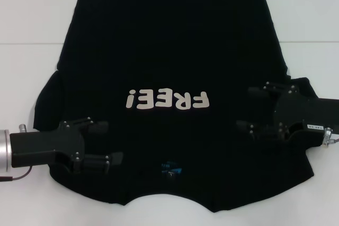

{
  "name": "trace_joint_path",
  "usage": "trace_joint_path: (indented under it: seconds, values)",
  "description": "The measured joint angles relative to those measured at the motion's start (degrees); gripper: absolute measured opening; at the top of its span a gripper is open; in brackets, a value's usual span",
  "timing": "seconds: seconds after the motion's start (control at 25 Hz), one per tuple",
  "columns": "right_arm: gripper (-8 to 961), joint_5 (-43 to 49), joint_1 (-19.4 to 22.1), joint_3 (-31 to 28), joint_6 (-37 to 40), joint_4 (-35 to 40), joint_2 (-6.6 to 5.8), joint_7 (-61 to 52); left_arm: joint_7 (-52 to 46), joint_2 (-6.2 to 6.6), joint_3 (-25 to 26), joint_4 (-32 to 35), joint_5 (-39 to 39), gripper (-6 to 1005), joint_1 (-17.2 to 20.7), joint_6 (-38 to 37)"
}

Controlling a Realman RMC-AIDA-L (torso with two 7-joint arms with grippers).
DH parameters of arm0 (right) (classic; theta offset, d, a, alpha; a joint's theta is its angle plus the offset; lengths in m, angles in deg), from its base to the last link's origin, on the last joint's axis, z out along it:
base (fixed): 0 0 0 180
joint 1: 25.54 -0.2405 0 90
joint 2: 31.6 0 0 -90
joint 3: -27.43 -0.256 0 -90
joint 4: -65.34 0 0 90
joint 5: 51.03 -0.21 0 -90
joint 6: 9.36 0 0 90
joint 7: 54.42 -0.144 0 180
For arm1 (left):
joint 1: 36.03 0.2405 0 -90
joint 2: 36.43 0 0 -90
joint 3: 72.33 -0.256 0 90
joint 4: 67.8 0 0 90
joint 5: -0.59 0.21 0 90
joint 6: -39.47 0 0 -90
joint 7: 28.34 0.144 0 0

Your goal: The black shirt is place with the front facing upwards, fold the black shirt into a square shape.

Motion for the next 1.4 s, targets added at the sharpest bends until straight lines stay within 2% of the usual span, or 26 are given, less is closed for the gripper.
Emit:
trace_joint_path:
  seconds: [0.56, 0.72, 0.96, 1.12, 1.24, 1.4]
  values:
    - [884, 0.0, -0.2, 0.0, 0.0, 0.0, 0.16, -0.1, -0.2, -0.13, 0.0, 0.0, -0.3, 948, 0.5, 0.3]
    - [884, 0.0, -0.3, 0.0, -0.1, 0.0, 0.25, -0.9, -6.9, 0.47, 1.6, 0.1, -0.4, 948, 0.1, 0.6]
    - [885, 0.0, -0.4, 0.0, -0.2, 0.0, 0.36, -1.8, -32.7, 4.36, 6.1, 0.6, 0.0, 947, -1.6, 0.8]
    - [885, 0.3, -1.0, 0.5, -0.9, 0.0, 0.45, -3.4, -48.5, 7.17, 6.9, 1.5, 0.6, 940, -1.7, 2.2]
    - [885, 0.5, -1.3, 0.8, -1.7, 0.0, 0.47, -3.7, -58.4, 8.24, 7.1, 2.8, 4.0, 932, -1.9, 3.9]
    - [884, 0.5, -1.6, 0.9, -2.1, 0.0, 0.48, -3.9, -68.4, 8.46, 7.1, 2.9, 10.9, 933, -2.6, 8.1]
